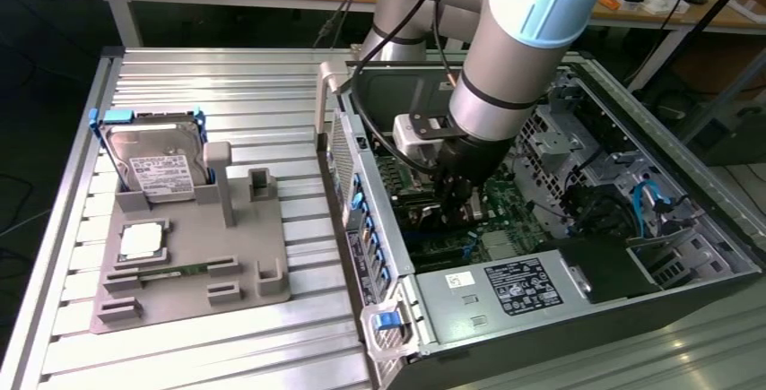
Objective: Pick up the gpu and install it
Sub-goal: 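Insert the gpu into the slot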
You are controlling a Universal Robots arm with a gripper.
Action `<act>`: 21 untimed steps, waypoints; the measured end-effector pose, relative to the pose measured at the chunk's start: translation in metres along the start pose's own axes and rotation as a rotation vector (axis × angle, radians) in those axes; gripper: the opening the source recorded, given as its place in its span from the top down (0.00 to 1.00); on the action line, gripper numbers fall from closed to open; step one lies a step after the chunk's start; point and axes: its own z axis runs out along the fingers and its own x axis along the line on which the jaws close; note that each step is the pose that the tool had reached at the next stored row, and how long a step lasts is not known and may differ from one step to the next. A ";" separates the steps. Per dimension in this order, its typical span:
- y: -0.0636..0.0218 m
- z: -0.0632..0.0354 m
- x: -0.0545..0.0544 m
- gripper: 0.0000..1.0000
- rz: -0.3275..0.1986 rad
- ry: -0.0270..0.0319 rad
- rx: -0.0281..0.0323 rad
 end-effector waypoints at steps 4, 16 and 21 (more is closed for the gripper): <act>0.0000 -0.0007 0.000 0.73 0.000 -0.0013 0.0003; -0.0001 -0.0044 0.000 0.73 0.000 -0.0012 0.0002; 0.0000 -0.0046 0.001 0.73 0.000 -0.0007 0.0000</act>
